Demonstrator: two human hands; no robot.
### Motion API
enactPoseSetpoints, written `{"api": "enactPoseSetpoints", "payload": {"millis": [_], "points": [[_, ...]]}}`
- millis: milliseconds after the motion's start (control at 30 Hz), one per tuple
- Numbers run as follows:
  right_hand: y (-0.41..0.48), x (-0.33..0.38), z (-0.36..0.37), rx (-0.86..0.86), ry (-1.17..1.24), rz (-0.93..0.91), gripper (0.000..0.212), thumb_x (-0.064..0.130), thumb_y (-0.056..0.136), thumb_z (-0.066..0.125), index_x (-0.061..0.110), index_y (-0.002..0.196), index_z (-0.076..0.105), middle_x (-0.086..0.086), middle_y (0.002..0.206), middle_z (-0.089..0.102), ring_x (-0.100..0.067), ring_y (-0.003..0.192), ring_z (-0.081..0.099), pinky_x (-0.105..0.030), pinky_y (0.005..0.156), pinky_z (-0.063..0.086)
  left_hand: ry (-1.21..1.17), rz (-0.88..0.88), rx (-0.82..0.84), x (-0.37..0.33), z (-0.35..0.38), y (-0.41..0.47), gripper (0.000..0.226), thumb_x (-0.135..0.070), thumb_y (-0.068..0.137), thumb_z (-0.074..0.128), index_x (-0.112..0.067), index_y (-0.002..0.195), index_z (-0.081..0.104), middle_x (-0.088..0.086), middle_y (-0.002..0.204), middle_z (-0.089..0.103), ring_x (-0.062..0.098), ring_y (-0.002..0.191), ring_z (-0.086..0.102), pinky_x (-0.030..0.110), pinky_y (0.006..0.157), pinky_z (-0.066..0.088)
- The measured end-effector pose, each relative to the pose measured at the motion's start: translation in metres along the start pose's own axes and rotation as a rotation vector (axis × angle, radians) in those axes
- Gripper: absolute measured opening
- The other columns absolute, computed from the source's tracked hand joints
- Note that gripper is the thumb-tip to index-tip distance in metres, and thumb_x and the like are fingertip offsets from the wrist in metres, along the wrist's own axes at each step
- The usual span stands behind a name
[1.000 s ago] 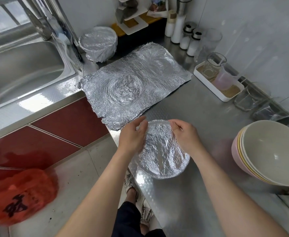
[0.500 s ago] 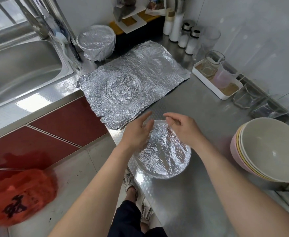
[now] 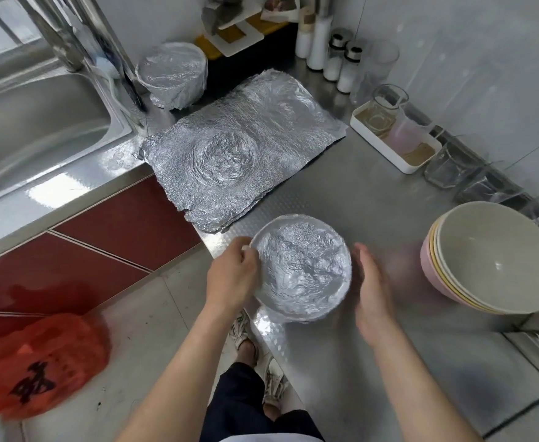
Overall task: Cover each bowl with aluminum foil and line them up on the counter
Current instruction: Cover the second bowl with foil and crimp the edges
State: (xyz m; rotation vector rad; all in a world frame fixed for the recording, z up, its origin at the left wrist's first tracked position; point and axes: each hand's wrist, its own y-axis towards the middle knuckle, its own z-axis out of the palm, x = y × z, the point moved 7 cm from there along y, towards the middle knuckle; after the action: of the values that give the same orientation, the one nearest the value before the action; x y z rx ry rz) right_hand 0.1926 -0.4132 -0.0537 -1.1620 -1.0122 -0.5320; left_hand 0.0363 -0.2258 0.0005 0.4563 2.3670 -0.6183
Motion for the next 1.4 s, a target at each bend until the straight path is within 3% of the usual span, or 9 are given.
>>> {"api": "enactPoseSetpoints", "payload": {"millis": [167,300,567,667,800,967,1100,1233,1400], "points": [[-0.007,-0.013,0.010,0.037,0.056,0.105,0.071,0.068,0.075,0.056,0.020,0.128,0.060,0.002,0.127,0.063,-0.016,0.120,0.058,-0.045,0.108,0.040,-0.241,-0.063,0.098,0.005,0.005,-0.009,0.044,-0.036,0.100,0.045,-0.026,0.142,0.041,-0.002,0.123,0.064,0.010,0.100,0.060,0.027,0.084,0.041],[-0.009,-0.014,0.014,0.019,0.110,0.136,0.047,0.051,0.094,0.049,0.015,0.121,0.063,-0.002,0.119,0.068,-0.018,0.112,0.062,-0.044,0.104,0.045,-0.640,-0.139,0.174,-0.005,0.023,-0.008,0.043,-0.035,0.104,0.038,-0.030,0.147,0.039,-0.006,0.153,0.036,0.015,0.139,0.033,0.030,0.104,0.026],[-0.003,-0.007,0.018,-0.048,-0.060,0.106,0.054,0.044,0.101,0.039,0.008,0.141,0.044,-0.001,0.140,0.048,-0.014,0.127,0.046,-0.024,0.102,0.034,-0.601,-0.155,0.059,-0.002,0.032,-0.017,0.050,-0.048,0.102,0.028,-0.024,0.141,0.048,0.009,0.143,0.049,0.030,0.134,0.043,0.053,0.113,0.031],[0.007,0.008,0.027,0.012,-0.171,0.042,0.055,0.045,0.101,0.037,0.008,0.141,0.044,-0.003,0.144,0.046,-0.016,0.130,0.045,-0.024,0.103,0.033,-0.648,-0.188,0.025,0.002,0.031,-0.022,0.045,-0.040,0.104,0.029,-0.018,0.139,0.048,0.000,0.137,0.053,0.016,0.128,0.047,0.042,0.110,0.037],[0.031,0.043,0.052,0.170,-0.302,-0.080,0.050,0.042,0.104,0.027,0.010,0.121,0.062,-0.009,0.126,0.063,-0.015,0.108,0.059,-0.020,0.085,0.043,-0.624,-0.279,-0.074,0.024,0.021,-0.030,0.018,-0.023,0.099,0.045,-0.018,0.115,0.049,-0.005,0.103,0.054,0.008,0.088,0.050,0.023,0.068,0.037],[0.045,0.062,0.037,0.089,-0.248,-0.130,0.047,0.034,0.105,0.030,0.004,0.125,0.060,-0.008,0.121,0.063,-0.015,0.109,0.059,-0.002,0.066,0.041,-0.560,-0.255,-0.114,0.033,0.001,-0.023,0.032,-0.028,0.093,0.059,-0.018,0.120,0.046,-0.004,0.105,0.053,0.005,0.087,0.051,0.022,0.067,0.038],[0.013,0.033,0.018,0.065,-0.164,-0.089,0.037,0.035,0.103,0.036,0.016,0.120,0.062,0.001,0.122,0.063,-0.009,0.112,0.059,-0.018,0.093,0.044,-0.617,-0.215,0.023,0.010,0.009,-0.006,0.037,-0.031,0.099,0.052,-0.022,0.134,0.050,-0.008,0.125,0.051,0.010,0.110,0.049,0.027,0.091,0.038],[-0.003,-0.007,0.022,0.016,-0.091,0.025,0.041,0.042,0.100,0.043,0.013,0.121,0.063,-0.002,0.121,0.065,-0.013,0.110,0.061,-0.032,0.096,0.048,-0.624,-0.222,-0.011,0.006,0.022,-0.006,0.030,-0.034,0.101,0.044,-0.017,0.120,0.061,0.020,0.115,0.063,0.036,0.091,0.062,0.048,0.081,0.051],[0.005,-0.014,0.027,-0.049,-0.030,0.124,0.052,0.048,0.097,0.047,0.011,0.132,0.055,-0.003,0.132,0.058,-0.019,0.122,0.054,-0.041,0.109,0.039,-0.652,-0.288,-0.106,0.022,0.037,-0.022,0.046,-0.042,0.099,0.040,-0.009,0.128,0.055,0.029,0.131,0.051,0.051,0.122,0.046,0.066,0.102,0.035]]}}
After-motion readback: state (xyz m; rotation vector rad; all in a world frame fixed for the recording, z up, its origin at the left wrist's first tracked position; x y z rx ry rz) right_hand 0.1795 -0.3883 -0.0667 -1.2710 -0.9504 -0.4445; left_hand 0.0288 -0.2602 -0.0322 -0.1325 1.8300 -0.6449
